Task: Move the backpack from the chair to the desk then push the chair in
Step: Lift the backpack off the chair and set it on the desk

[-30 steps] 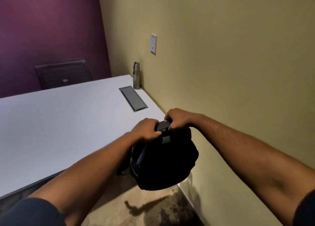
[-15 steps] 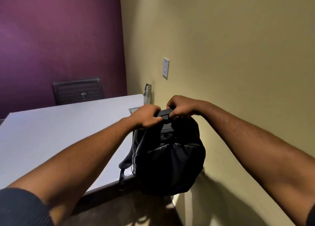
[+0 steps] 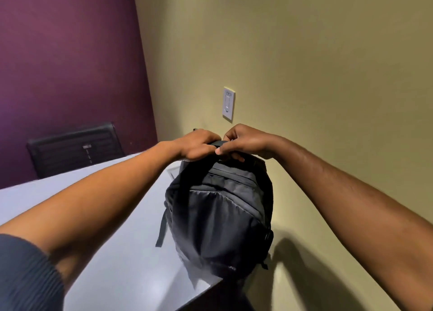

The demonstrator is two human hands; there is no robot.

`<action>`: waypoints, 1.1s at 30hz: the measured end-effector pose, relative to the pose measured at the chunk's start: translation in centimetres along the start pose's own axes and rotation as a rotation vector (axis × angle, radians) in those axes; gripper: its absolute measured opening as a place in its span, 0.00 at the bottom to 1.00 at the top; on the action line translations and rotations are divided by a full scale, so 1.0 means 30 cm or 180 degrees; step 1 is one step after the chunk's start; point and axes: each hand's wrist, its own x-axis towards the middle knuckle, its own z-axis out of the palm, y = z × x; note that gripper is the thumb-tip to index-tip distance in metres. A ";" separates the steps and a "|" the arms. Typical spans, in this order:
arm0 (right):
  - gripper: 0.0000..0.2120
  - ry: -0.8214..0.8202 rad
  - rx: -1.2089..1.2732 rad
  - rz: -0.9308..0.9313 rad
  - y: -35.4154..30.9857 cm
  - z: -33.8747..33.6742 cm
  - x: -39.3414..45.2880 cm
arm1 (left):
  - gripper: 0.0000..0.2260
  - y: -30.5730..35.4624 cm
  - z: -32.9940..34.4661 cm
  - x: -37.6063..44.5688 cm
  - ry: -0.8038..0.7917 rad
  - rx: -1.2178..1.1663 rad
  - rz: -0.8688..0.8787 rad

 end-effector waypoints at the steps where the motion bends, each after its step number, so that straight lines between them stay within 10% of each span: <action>1: 0.13 -0.0006 0.0076 0.0027 0.010 0.010 0.035 | 0.16 -0.039 -0.004 0.022 -0.0090 -0.0041 0.0033; 19: 0.14 0.1277 0.1343 0.0605 0.371 -0.030 0.358 | 0.10 -0.357 0.222 0.499 0.0426 -0.0376 -0.0038; 33: 0.12 0.2468 0.0736 0.0708 0.546 -0.049 0.399 | 0.08 -0.327 0.261 0.733 0.0429 -0.0122 0.0203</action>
